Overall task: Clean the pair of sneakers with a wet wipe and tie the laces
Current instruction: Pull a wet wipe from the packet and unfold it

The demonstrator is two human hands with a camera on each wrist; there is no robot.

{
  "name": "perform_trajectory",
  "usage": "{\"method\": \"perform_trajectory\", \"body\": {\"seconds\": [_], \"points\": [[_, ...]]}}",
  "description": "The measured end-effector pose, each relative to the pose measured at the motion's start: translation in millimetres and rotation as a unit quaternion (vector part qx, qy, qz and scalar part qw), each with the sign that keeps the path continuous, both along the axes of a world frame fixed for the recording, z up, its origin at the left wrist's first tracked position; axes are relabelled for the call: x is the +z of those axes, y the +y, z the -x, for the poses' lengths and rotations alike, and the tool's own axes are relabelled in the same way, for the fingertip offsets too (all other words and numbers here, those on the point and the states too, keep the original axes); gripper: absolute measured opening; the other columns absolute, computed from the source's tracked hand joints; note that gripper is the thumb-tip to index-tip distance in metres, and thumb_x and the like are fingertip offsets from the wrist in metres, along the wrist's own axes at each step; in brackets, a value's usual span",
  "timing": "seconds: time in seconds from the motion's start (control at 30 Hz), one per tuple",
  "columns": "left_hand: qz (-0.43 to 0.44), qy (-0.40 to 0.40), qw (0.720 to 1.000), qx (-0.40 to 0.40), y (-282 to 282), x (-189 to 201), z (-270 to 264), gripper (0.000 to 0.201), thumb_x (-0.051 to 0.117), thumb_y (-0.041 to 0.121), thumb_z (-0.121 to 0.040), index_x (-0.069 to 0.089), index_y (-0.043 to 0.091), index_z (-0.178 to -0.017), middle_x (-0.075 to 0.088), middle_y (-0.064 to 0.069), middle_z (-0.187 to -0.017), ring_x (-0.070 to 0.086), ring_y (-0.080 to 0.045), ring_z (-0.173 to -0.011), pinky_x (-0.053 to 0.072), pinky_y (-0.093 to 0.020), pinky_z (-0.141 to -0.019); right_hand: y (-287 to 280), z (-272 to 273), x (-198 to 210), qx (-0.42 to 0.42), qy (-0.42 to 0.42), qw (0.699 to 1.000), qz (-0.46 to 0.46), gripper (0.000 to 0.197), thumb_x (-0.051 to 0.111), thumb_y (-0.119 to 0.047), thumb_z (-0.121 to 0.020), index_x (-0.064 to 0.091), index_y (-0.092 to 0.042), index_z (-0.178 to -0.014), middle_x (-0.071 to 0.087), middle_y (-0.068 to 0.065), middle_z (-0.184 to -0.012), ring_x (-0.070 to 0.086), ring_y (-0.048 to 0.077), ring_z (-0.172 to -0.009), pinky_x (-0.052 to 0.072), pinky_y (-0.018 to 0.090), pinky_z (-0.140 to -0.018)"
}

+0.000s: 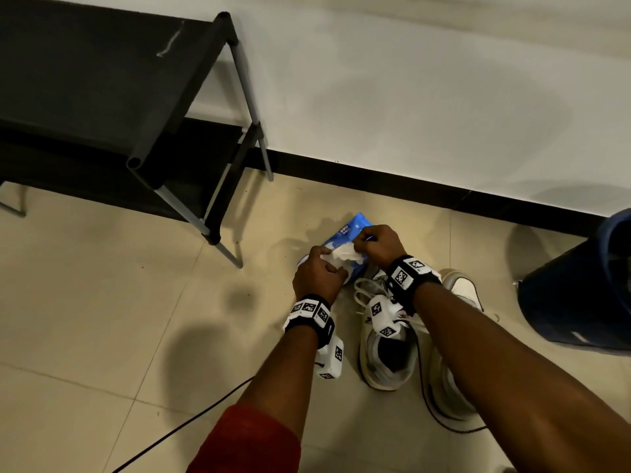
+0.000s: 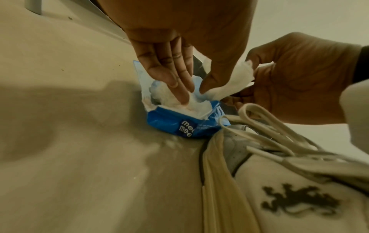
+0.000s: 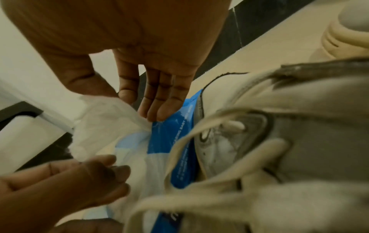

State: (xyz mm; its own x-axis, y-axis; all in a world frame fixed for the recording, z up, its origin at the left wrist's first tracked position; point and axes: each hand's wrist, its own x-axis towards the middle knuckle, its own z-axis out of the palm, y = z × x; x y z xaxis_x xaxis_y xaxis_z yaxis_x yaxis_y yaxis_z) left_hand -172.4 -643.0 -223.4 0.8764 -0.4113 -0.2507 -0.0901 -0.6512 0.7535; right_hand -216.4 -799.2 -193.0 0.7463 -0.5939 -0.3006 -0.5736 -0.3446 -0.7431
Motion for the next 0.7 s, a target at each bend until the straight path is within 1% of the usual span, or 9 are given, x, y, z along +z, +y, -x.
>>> {"method": "perform_trajectory", "body": {"seconds": [0.17, 0.23, 0.3, 0.37, 0.43, 0.5, 0.53, 0.63, 0.7], "points": [[0.013, 0.012, 1.0, 0.017, -2.9, -3.6, 1.3, 0.029, 0.069, 0.031, -0.081, 0.064, 0.024, -0.109, 0.074, 0.0, -0.09, 0.066, -0.024, -0.091, 0.05, -0.033, -0.077, -1.8, 7.3, -1.8, 0.016, -0.037, 0.996, -0.079, 0.007, 0.066, -0.002, -0.069, 0.07, -0.007, -0.065, 0.066, 0.004, -0.063, 0.06, 0.016, -0.063, 0.048, 0.031, -0.068], [0.031, 0.044, 0.998, 0.038, -5.3, -5.1, -1.8, 0.021, 0.06, 0.03, -0.083, 0.069, 0.016, -0.097, 0.073, -0.009, -0.092, 0.065, -0.032, -0.09, 0.05, -0.034, -0.074, -1.5, 9.0, 1.4, 0.036, -0.037, 0.993, -0.104, 0.008, 0.069, -0.001, -0.067, 0.072, -0.008, -0.067, 0.069, 0.007, -0.068, 0.065, 0.02, -0.067, 0.053, 0.033, -0.07], [0.071, 0.101, 0.988, 0.093, -6.3, -9.4, -9.2, 0.036, 0.047, 0.037, -0.079, 0.067, 0.008, -0.075, 0.071, -0.018, -0.086, 0.064, -0.039, -0.086, 0.052, -0.041, -0.074, 3.3, 9.6, 8.8, 0.092, -0.02, 0.99, -0.102, 0.011, 0.073, 0.001, -0.067, 0.075, -0.01, -0.07, 0.072, 0.009, -0.078, 0.067, 0.023, -0.076, 0.056, 0.035, -0.076], [0.124, 0.214, 0.956, 0.157, -6.6, -7.5, -13.3, 0.054, 0.048, 0.059, -0.079, 0.069, 0.009, -0.073, 0.072, -0.016, -0.083, 0.068, -0.036, -0.081, 0.058, -0.049, -0.077, 9.9, 11.7, 16.6, 0.15, 0.012, 0.987, -0.061, 0.014, 0.079, 0.0, -0.066, 0.075, -0.011, -0.073, 0.07, 0.006, -0.091, 0.065, 0.021, -0.085, 0.054, 0.033, -0.079], [0.15, 0.283, 0.936, 0.147, -5.9, -3.1, -15.4, 0.052, 0.061, 0.068, -0.077, 0.073, 0.017, -0.079, 0.073, -0.005, -0.084, 0.071, -0.024, -0.082, 0.06, -0.041, -0.077, 14.4, 15.6, 21.0, 0.185, 0.018, 0.982, -0.021, 0.018, 0.081, -0.001, -0.067, 0.073, -0.016, -0.074, 0.066, 0.004, -0.099, 0.063, 0.021, -0.091, 0.053, 0.033, -0.081], [0.145, 0.26, 0.953, 0.061, -2.3, 2.7, -13.3, 0.039, 0.076, 0.053, -0.072, 0.076, 0.015, -0.081, 0.071, 0.003, -0.077, 0.068, -0.011, -0.081, 0.056, -0.024, -0.068, 15.4, 20.8, 19.8, 0.199, -0.001, 0.98, 0.003, 0.018, 0.081, -0.002, -0.067, 0.075, -0.017, -0.076, 0.066, 0.001, -0.101, 0.062, 0.018, -0.094, 0.051, 0.03, -0.083], [0.128, 0.22, 0.967, 0.026, 1.1, 2.9, -12.8, 0.036, 0.078, 0.047, -0.07, 0.076, 0.012, -0.081, 0.071, 0.002, -0.075, 0.068, -0.009, -0.082, 0.052, -0.021, -0.064, 15.4, 22.2, 19.2, 0.188, -0.005, 0.982, 0.012, 0.017, 0.08, -0.002, -0.066, 0.077, -0.015, -0.078, 0.068, 0.001, -0.101, 0.062, 0.016, -0.092, 0.05, 0.028, -0.083], [0.089, 0.106, 0.99, 0.03, 16.6, 6.2, -11.3, 0.028, 0.072, 0.036, -0.078, 0.076, 0.009, -0.086, 0.073, -0.007, -0.082, 0.068, -0.024, -0.081, 0.048, -0.028, -0.066, 15.8, 26.8, 25.0, 0.11, 0.003, 0.994, 0.023, 0.012, 0.077, -0.003, -0.07, 0.075, -0.014, -0.076, 0.069, -0.002, -0.087, 0.062, 0.007, -0.073, 0.047, 0.023, -0.072], [0.112, 0.087, 0.988, 0.054, 29.5, 16.8, -9.2, 0.02, 0.073, 0.027, -0.085, 0.076, 0.008, -0.088, 0.073, -0.01, -0.081, 0.065, -0.019, -0.075, 0.046, -0.026, -0.066, 20.8, 35.2, 29.1, 0.05, -0.009, 0.999, -0.002, 0.015, 0.078, -0.005, -0.071, 0.072, -0.014, -0.082, 0.069, -0.005, -0.084, 0.063, 0.007, -0.069, 0.046, 0.019, -0.065]]}}
